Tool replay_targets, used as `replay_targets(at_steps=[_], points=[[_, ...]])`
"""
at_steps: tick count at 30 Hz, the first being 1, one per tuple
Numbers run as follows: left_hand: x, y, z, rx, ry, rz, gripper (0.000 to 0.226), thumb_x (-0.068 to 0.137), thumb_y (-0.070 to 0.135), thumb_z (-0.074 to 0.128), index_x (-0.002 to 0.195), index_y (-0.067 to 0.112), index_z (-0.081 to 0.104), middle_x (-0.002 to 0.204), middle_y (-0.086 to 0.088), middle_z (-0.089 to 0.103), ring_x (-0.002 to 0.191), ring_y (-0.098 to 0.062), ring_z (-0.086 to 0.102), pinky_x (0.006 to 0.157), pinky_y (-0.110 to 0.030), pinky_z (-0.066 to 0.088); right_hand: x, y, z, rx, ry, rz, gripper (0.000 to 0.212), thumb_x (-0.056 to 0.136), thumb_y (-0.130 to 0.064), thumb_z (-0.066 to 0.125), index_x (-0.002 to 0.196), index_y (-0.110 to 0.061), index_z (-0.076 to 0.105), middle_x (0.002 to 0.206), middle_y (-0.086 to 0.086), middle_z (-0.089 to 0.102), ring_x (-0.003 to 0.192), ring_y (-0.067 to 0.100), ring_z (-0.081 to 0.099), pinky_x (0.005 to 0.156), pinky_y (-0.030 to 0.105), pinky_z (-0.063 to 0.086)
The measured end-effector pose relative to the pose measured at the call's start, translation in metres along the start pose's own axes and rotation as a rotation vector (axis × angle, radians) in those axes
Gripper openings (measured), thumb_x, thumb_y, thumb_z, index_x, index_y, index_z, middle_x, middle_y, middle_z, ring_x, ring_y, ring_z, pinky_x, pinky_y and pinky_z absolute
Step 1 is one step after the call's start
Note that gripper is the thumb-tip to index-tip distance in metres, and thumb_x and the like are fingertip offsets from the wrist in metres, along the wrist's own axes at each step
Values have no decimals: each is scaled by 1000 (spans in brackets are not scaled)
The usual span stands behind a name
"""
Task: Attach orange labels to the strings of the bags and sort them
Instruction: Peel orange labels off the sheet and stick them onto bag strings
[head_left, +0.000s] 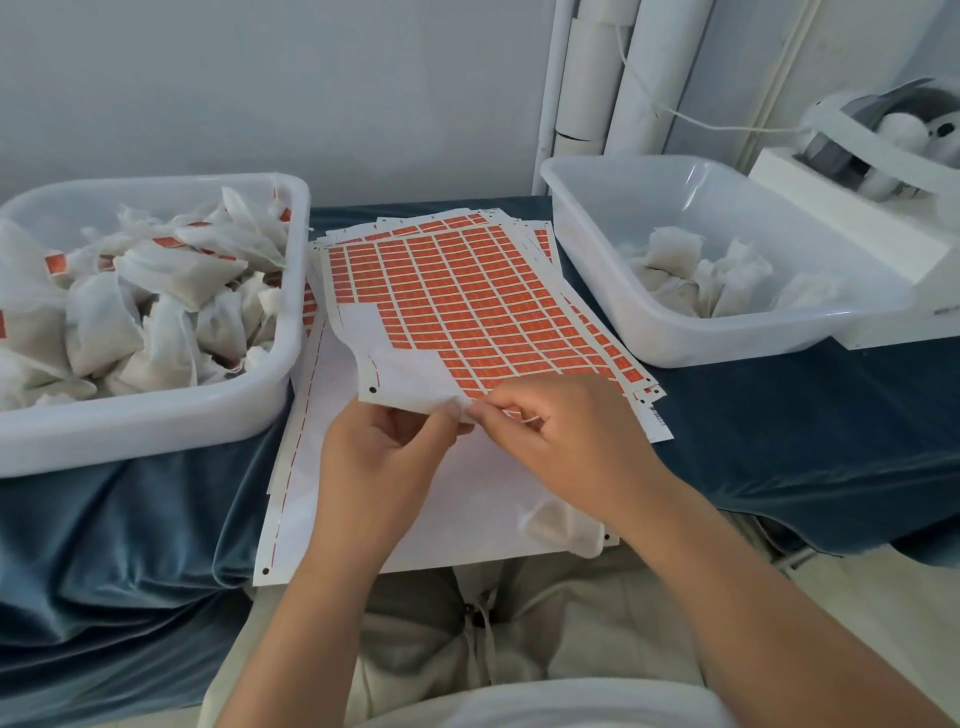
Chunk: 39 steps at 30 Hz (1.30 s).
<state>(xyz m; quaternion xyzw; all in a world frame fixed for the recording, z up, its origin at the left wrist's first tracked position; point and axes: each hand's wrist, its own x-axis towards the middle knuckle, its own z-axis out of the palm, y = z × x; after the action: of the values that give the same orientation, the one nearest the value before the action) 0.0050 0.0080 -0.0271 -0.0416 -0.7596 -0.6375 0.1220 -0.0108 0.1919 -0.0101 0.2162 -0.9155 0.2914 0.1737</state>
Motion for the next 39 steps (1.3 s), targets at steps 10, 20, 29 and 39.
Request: replay_targets(at_steps=[10,20,29,39], points=[[0,2,0,-3,-8,32,24,100,20,70,123,28,72,95,19,80,85,-4,78,74,-14,60,-1,7,-2,-22,25,-107,22,99,-41,71,106,-22,80,98,-11,78,82,4,69,75,20,55],[-1,2,-1,71,-53,82,28,99,23,69,120,42,66,99,26,78,89,0,77,78,-13,58,0,3,-1,69,44,2,23,97,-27,70,75,-24,68,65,-28,53,60,3,56,62,16,42],[-2,2,0,71,-87,127,34,102,31,67,129,51,62,117,32,73,107,4,71,89,-12,55,2,9,0,267,-128,241,21,95,-48,72,103,-31,82,94,-25,74,90,-6,67,70,5,46],[-2,6,-1,156,-114,183,43,103,22,68,117,61,59,111,37,72,101,6,72,81,-7,53,2,7,-2,261,-119,249,22,94,-51,73,97,-31,82,92,-25,75,90,-5,68,74,13,47]])
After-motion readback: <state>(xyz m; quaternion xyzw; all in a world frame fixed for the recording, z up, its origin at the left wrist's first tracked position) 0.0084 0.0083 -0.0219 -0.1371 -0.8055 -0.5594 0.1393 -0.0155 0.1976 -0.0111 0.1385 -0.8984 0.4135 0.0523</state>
